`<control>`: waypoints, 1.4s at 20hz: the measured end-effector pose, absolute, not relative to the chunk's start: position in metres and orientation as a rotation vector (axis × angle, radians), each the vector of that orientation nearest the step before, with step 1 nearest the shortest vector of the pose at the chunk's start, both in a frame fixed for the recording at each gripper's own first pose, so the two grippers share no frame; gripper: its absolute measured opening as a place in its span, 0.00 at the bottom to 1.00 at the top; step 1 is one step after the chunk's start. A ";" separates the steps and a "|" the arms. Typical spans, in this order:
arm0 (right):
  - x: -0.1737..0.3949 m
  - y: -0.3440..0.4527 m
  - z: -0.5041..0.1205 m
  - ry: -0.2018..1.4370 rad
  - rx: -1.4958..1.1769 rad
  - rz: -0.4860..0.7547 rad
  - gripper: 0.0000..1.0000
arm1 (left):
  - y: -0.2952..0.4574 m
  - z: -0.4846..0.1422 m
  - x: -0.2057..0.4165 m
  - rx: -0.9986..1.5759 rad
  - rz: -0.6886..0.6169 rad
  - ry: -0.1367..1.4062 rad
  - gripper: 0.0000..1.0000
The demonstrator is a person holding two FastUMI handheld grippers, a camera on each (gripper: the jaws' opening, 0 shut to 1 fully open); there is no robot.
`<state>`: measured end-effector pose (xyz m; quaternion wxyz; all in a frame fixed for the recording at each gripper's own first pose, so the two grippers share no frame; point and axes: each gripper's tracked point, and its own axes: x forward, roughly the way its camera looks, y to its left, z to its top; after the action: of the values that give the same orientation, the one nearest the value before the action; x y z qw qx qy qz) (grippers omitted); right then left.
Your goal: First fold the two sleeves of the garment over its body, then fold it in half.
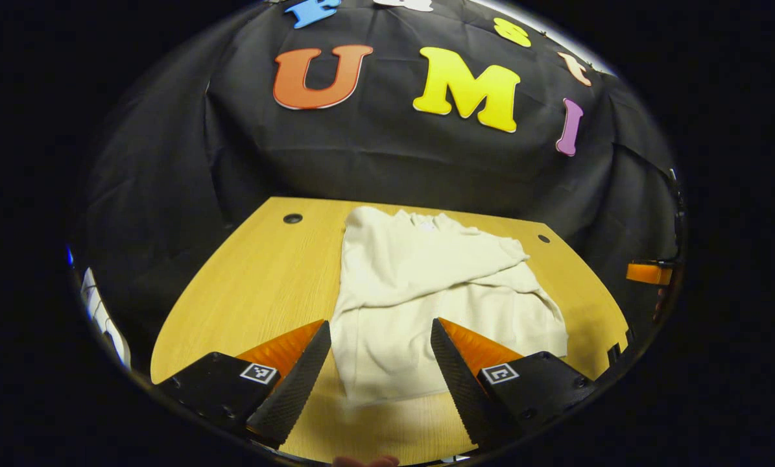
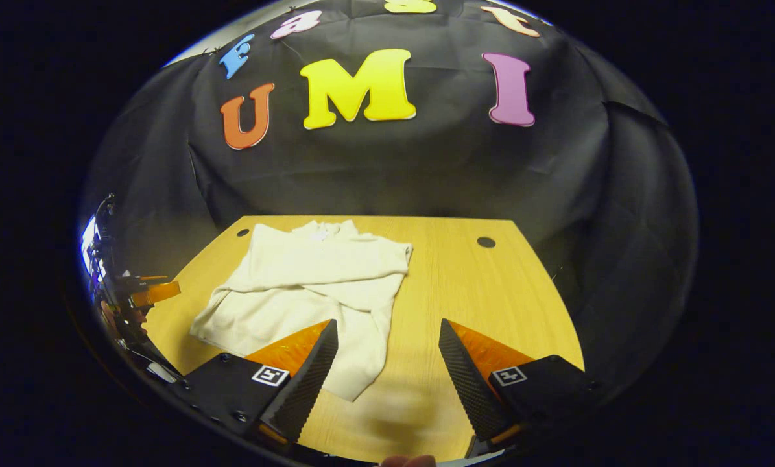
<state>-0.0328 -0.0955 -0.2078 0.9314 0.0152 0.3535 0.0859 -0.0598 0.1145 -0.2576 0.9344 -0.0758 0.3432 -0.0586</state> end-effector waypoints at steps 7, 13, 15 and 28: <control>-0.074 -0.094 -0.301 0.936 0.081 0.156 0.98 | 0.104 -0.330 -0.101 -0.349 -0.197 0.925 0.98; -0.082 -0.072 -0.350 1.032 0.117 0.140 0.98 | 0.096 -0.340 -0.082 -0.429 -0.196 0.930 0.97; -0.077 -0.056 -0.356 1.037 0.129 0.159 0.98 | 0.092 -0.342 -0.076 -0.442 -0.204 0.927 0.97; -0.045 -0.024 -0.377 1.059 -0.003 0.088 0.89 | 0.093 -0.359 -0.060 -0.365 -0.036 0.974 0.72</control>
<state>-0.0453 -0.0241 -0.3766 0.8621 -0.0016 0.5050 0.0421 -0.0596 0.0929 -0.3593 0.8675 -0.1745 0.4654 -0.0172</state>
